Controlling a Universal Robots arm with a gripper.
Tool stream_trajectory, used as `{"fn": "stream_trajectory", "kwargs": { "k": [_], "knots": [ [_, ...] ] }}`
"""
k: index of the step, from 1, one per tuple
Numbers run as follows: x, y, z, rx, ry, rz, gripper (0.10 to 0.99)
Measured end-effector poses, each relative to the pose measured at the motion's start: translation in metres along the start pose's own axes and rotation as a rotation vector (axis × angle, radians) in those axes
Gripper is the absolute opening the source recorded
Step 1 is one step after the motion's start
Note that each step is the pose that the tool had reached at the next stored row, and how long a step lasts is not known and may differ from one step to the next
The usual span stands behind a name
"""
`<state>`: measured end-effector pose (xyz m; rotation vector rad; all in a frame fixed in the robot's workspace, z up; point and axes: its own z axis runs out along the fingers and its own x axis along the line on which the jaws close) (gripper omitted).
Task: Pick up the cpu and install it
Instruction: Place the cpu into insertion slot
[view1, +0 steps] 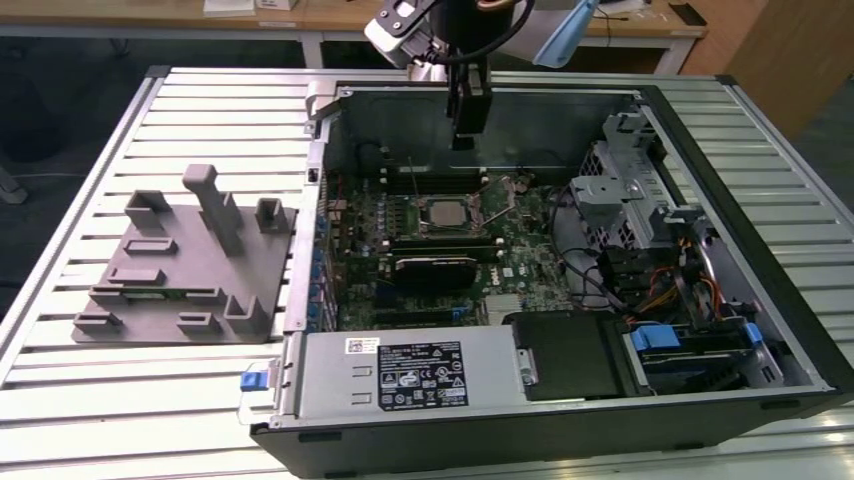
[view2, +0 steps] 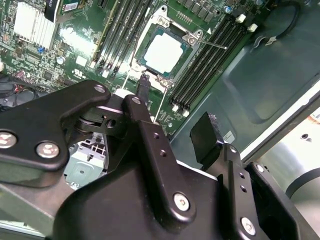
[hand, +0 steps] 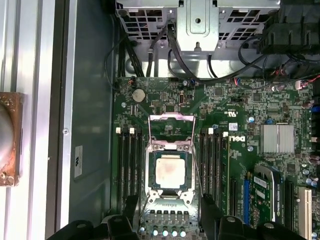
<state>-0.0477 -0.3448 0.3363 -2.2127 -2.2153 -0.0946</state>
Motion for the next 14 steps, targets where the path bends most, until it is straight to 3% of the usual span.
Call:
{"fn": "stream_trajectory", "kwargs": {
  "k": [14],
  "knots": [
    [-0.0002,-0.0001,0.004,0.0,0.0,0.0,0.608]
  ]
}}
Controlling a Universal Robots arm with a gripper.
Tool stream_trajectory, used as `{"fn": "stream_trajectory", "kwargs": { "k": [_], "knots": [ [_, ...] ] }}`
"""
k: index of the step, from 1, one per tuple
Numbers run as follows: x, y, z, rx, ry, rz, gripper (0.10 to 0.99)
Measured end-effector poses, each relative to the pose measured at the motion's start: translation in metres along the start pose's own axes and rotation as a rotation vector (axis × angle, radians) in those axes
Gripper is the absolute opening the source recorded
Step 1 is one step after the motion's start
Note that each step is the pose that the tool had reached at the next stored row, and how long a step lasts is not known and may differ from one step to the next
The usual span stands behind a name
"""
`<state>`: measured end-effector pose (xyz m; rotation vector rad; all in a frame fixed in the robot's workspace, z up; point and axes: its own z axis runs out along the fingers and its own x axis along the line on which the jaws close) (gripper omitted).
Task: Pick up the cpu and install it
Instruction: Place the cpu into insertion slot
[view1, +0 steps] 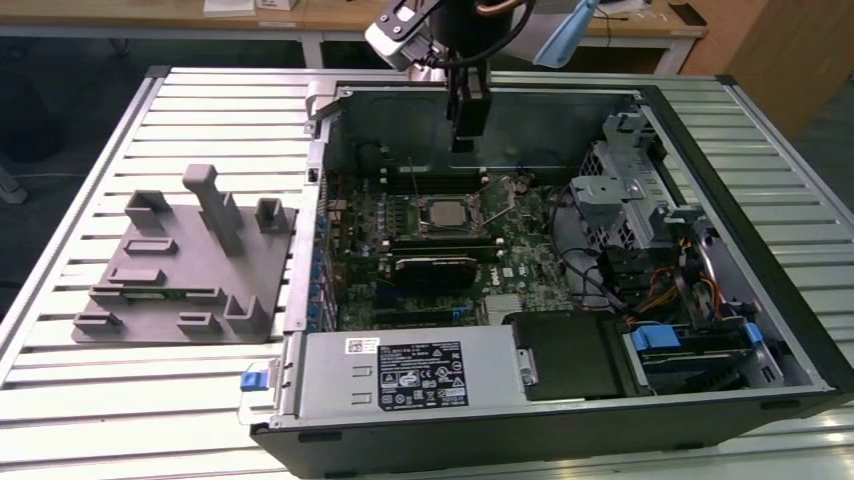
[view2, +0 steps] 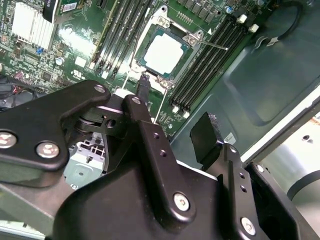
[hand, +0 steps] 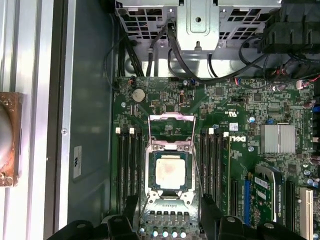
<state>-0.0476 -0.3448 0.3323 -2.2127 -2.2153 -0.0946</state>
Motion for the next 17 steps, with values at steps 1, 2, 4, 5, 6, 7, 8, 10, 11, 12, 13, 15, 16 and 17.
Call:
{"fn": "stream_trajectory", "kwargs": {
  "k": [1,2,4,5,6,7,8,10,11,12,13,15,16,17],
  "knots": [
    [-0.0001,-0.0001,0.0018,0.0,0.0,0.0,0.608],
    [-0.0002,-0.0001,0.0036,0.0,0.0001,0.0,0.608],
    [-0.0003,-0.0002,0.0072,0.0,0.0001,0.0,0.608],
    [-0.0004,-0.0003,0.0088,0.0,0.0,0.0,0.608],
    [-0.0005,-0.0004,0.0103,0.0,0.0,0.0,0.608],
    [-0.0006,-0.0004,0.0116,0.0,0.0,0.0,0.608],
    [-0.0006,-0.0005,0.0126,0.0,0.0,0.0,0.608],
    [-0.0007,-0.0005,0.0141,0.0,0.0001,0.0,0.608],
    [-0.0007,-0.0005,0.0145,0.0,-0.0001,0.0,0.608],
    [-0.0007,-0.0006,0.015,0.0,0.0,0.0,0.608],
    [-0.0008,-0.0006,0.0156,0.0,0.0001,0.0,0.608],
    [-0.0008,-0.0006,0.0167,0.0,0.0,0.0,0.608],
    [-0.0008,-0.0006,0.0172,0.0,0.0,0.0,0.608],
    [-0.0008,-0.0006,0.0176,0.0,0.0,0.0,0.608]
  ]
}}
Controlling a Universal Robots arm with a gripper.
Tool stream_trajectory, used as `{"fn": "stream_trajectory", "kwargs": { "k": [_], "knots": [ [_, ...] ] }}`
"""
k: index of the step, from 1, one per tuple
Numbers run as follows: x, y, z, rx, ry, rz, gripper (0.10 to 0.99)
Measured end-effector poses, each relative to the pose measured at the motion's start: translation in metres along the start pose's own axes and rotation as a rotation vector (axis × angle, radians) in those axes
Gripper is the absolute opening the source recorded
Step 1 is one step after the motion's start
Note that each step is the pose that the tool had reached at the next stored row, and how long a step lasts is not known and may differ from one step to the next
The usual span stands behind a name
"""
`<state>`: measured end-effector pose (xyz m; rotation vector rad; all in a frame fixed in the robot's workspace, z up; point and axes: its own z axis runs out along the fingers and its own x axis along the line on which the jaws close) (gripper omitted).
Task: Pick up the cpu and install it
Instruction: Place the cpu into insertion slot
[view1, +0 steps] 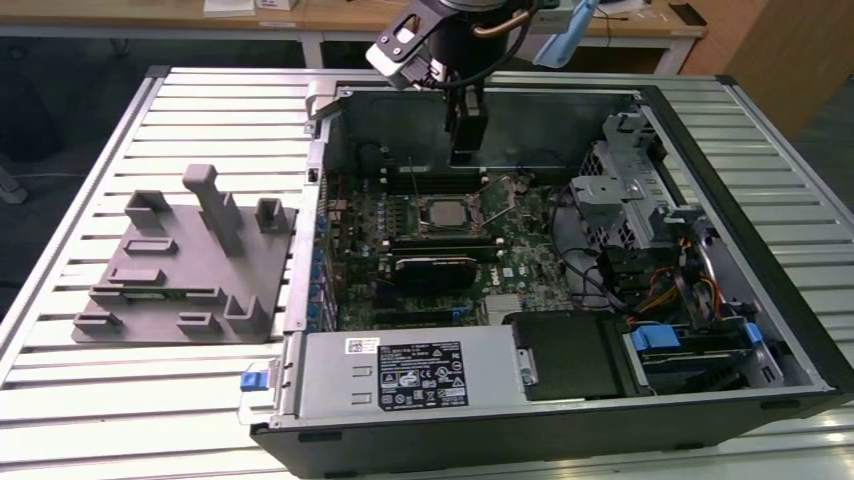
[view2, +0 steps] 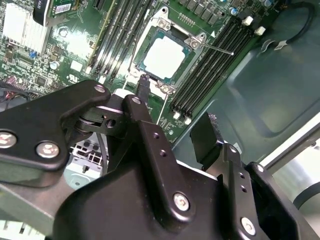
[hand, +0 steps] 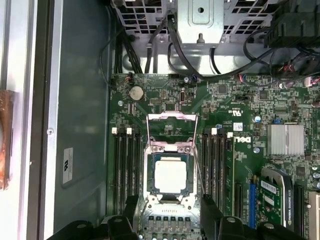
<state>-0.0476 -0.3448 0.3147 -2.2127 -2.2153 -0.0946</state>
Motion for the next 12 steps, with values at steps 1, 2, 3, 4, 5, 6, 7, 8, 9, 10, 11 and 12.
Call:
{"fn": "stream_trajectory", "kwargs": {
  "k": [1,2,3,4,5,6,7,8,9,10,11,12],
  "knots": [
    [0.0,0.0,0.0004,0.0,0.0,0.0,0.608],
    [0.0,0.0,0.0008,0.0,0.0,0.0,0.608],
    [-0.0001,0.0,0.0012,0.0,0.0,0.0,0.608],
    [-0.0001,-0.0001,0.0016,0.0,0.0001,0.0,0.608],
    [-0.0001,-0.0001,0.002,0.0,0.0001,0.0,0.608],
    [-0.0001,-0.0001,0.0023,0.0,0.0,0.0,0.608],
    [-0.0001,-0.0001,0.0027,0.0,0.0,0.0,0.608],
    [-0.0002,-0.0001,0.0031,0.0,0.0001,0.0,0.608],
    [-0.0002,-0.0001,0.0035,0.0,0.0001,0.0,0.608],
    [-0.0002,-0.0001,0.004,0.0,0.0,0.0,0.608],
    [-0.0002,-0.0002,0.0044,0.0,0.0,0.0,0.608],
    [-0.0002,-0.0002,0.0048,0.0,0.0,0.0,0.608]
  ]
}}
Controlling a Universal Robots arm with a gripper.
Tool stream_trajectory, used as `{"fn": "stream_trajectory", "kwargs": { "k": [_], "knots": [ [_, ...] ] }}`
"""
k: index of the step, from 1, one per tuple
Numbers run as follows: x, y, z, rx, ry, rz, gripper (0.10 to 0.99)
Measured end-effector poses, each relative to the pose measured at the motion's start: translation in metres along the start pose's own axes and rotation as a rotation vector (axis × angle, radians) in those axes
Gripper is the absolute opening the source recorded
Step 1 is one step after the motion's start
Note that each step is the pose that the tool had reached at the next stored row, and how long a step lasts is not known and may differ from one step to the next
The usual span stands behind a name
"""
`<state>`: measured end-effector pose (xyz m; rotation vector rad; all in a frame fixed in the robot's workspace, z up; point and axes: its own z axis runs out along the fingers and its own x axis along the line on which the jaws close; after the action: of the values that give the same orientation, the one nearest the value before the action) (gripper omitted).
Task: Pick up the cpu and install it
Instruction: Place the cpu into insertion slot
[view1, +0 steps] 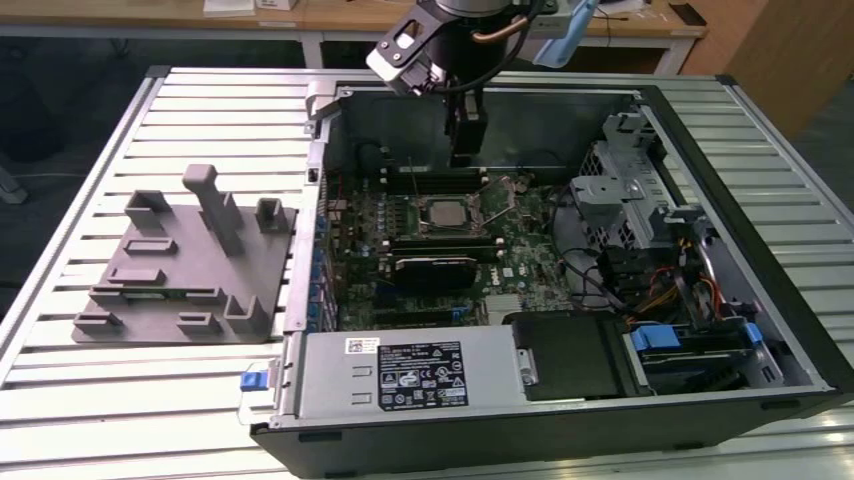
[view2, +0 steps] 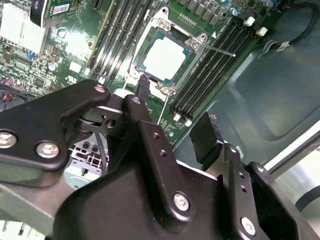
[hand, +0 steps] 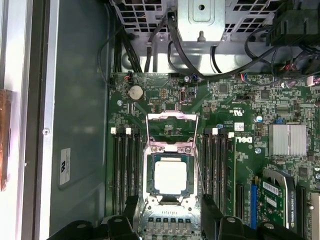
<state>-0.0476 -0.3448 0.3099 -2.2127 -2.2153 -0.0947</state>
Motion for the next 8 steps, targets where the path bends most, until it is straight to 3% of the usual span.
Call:
{"fn": "stream_trajectory", "kwargs": {
  "k": [8],
  "knots": [
    [-0.0001,-0.0001,0.0027,0.0,-0.0001,0.0,0.608]
  ]
}}
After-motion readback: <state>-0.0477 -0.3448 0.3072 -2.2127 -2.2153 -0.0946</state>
